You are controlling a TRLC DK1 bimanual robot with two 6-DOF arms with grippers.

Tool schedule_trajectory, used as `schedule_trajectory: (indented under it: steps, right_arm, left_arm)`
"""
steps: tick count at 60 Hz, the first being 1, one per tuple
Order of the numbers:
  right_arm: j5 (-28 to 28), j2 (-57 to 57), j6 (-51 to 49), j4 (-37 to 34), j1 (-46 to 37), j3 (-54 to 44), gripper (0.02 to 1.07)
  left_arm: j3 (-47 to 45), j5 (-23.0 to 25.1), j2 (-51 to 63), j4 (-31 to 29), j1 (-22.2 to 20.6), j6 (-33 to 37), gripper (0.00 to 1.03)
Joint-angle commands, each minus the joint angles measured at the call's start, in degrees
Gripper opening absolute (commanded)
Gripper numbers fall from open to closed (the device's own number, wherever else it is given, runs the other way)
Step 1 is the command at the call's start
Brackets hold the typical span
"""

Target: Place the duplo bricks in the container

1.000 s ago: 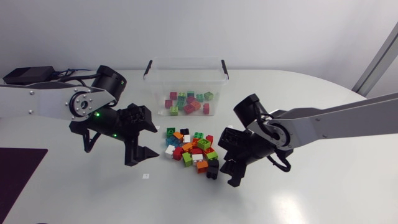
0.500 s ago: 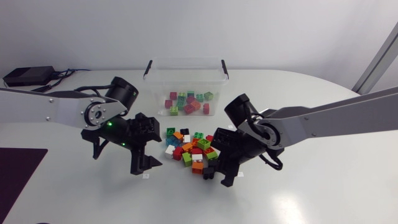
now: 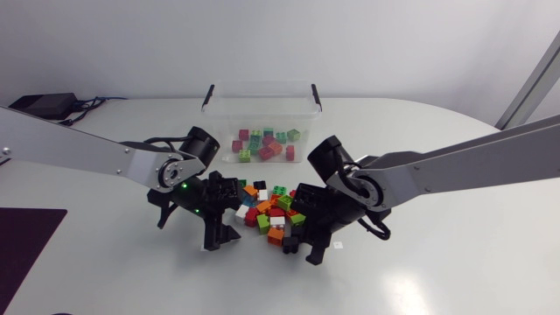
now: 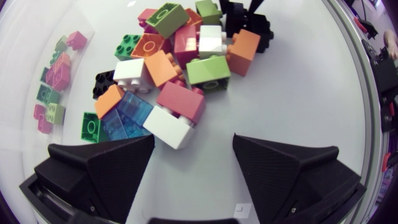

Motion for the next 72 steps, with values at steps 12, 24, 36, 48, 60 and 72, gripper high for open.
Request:
schedule_trajectory:
  steps: [12,24,36,48,60,72]
  right_arm:
    - [0.2,1.9,0.9,-0.2,1.2,1.7,0.21]
    - [0.2,-1.2,0.8,-1.4,1.0,-0.5,0.19]
    - [0.2,-5.8,-0.1,-1.8,-1.1,-3.8,0.19]
    - [0.0,-9.4,-0.9,-3.0,-3.0,-5.1,0.19]
    - [0.0,-13.5,-1.1,-4.9,-3.8,-4.5,0.19]
    - [-0.1,-16.3,-1.0,-7.3,-5.3,-1.7,0.19]
  left_arm:
    - [4.6,-0.4,3.5,2.4,1.1,-3.8,0.86]
    - [4.8,-0.6,4.3,4.6,1.7,-4.4,0.86]
    - [5.1,-0.8,5.1,5.3,2.0,-4.6,0.81]
    - [5.2,-1.1,5.0,5.4,2.1,-4.9,0.67]
    - [4.9,-1.1,5.0,5.8,2.1,-5.4,0.30]
    - [1.6,-1.1,0.4,5.3,1.9,-4.9,0.24]
